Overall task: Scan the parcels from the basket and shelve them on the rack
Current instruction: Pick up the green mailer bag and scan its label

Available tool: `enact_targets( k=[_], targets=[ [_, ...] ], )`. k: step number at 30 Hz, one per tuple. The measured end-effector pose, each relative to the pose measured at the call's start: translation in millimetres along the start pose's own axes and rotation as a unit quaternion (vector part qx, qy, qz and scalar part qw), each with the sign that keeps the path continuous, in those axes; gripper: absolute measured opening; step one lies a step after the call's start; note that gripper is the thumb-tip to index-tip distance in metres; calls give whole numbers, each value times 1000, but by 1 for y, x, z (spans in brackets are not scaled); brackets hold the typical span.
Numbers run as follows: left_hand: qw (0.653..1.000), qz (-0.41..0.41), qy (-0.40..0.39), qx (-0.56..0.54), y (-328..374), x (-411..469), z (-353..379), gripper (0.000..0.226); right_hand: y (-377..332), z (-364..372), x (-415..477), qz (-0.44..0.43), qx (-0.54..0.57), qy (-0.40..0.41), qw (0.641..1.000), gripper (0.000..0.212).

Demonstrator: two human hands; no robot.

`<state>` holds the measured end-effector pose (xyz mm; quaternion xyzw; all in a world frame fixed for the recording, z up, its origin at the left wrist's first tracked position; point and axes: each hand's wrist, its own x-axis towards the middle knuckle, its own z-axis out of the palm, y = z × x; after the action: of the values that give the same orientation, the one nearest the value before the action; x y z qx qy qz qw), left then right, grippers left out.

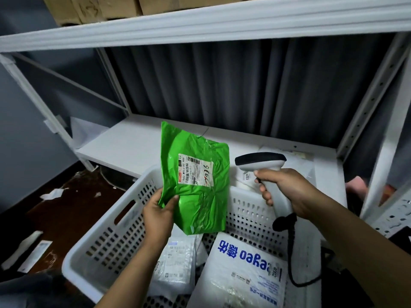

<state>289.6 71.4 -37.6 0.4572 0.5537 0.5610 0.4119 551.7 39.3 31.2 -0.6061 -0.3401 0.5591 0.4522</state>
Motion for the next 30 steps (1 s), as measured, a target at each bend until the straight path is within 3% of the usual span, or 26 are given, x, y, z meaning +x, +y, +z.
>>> enact_targets(
  k=[5, 9, 14, 26, 30],
  targets=[
    [997, -26, -26, -73, 28, 20, 50, 30, -11, -38, 0, -51, -62, 93, 992, 18],
    [995, 2, -80, -67, 42, 33, 107, 30, -9, -84, 10, -76, -104, 187, 974, 20],
    [989, -35, -142, -28, 22, 46, 193, 29, 5, -125, 28, -68, -121, 272, 952, 20],
    [950, -134, -279, 39, -57, 91, 326, 29, 27, -152, 72, -45, -85, 288, 953, 17],
    [939, -133, -269, 165, -98, 126, 331, 37, 35, -156, 87, -30, -96, 294, 951, 28]
  ],
)
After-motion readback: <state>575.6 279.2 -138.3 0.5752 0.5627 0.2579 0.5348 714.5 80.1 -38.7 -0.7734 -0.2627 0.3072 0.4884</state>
